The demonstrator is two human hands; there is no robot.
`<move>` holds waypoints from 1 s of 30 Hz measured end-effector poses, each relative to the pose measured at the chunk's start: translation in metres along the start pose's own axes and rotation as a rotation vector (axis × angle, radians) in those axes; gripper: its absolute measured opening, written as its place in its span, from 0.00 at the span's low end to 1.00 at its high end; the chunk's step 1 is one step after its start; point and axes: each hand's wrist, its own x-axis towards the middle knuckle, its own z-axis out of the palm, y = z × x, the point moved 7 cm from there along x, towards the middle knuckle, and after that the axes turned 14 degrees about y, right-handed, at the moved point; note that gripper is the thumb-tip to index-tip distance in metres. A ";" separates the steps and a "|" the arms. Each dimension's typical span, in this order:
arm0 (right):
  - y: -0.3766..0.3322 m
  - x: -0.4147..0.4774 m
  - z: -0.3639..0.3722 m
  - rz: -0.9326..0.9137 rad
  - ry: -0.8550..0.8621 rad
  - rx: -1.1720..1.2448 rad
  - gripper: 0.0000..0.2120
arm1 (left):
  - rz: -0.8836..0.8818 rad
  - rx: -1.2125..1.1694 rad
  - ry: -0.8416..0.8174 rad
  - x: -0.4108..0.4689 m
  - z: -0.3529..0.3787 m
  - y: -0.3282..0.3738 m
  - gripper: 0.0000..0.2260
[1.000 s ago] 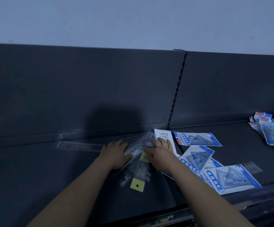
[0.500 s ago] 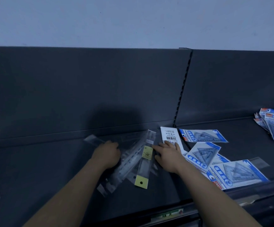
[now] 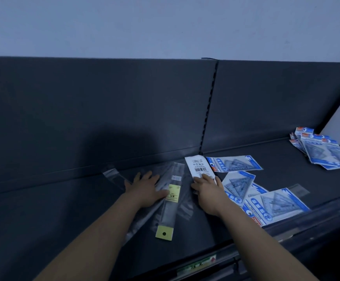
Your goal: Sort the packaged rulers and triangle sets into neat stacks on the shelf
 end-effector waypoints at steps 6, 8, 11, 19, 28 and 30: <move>-0.015 -0.001 -0.014 -0.070 0.102 -0.062 0.20 | 0.088 -0.202 0.246 -0.024 -0.019 -0.007 0.23; -0.012 0.000 -0.018 -0.045 0.132 -0.122 0.17 | 0.005 -0.183 0.334 -0.029 -0.031 -0.020 0.21; -0.001 -0.004 -0.017 0.022 0.090 -0.241 0.19 | -0.183 0.045 0.226 -0.033 -0.027 -0.042 0.31; -0.020 -0.014 -0.017 -0.170 0.129 -0.295 0.19 | -0.152 -0.001 0.137 -0.040 -0.006 -0.032 0.37; -0.032 -0.026 -0.014 -0.184 0.088 -0.055 0.21 | -0.006 -0.051 0.083 -0.034 0.001 -0.007 0.46; -0.021 -0.027 -0.014 -0.136 0.067 -0.072 0.24 | 0.003 -0.075 0.114 -0.033 -0.003 -0.017 0.41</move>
